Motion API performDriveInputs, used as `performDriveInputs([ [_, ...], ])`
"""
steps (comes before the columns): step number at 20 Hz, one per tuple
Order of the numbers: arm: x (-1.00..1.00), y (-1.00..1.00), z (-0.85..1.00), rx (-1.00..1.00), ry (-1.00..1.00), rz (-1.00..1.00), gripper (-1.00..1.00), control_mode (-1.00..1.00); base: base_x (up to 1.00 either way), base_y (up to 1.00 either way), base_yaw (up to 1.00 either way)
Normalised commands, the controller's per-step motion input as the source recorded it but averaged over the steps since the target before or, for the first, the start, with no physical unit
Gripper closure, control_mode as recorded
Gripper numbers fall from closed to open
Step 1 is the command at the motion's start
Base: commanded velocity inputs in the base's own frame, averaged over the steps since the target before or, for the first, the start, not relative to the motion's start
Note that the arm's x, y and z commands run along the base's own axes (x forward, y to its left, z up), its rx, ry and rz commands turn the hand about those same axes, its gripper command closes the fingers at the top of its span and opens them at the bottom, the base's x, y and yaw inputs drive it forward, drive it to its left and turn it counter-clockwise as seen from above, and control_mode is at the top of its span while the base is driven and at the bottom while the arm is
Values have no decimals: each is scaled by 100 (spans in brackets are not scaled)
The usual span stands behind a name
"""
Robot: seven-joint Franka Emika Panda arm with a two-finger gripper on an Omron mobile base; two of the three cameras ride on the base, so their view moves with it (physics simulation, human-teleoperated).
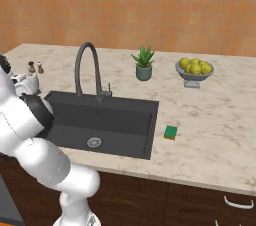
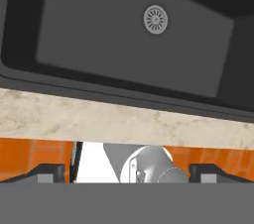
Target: Pick the pan and sponge and place them into the sink. Then turn on the water.
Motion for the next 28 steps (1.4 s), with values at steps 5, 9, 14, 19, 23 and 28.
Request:
performDriveInputs([
  [5,13,67,-39,10,13,0,-100,-100,0,0,0],
  [9,10,58,-44,18,5,-5,-100,-100,0,0,0],
  [14,1,64,-15,20,-5,-20,-100,-100,0,0,0],
  [19,0,40,-13,7,-5,-14,-100,-100,0,0,0],
  [23,0,8,-2,-2,0,0,-100,-100,0,0,0],
  [28,0,15,-18,0,-1,0,-100,-100,0,0,0],
])
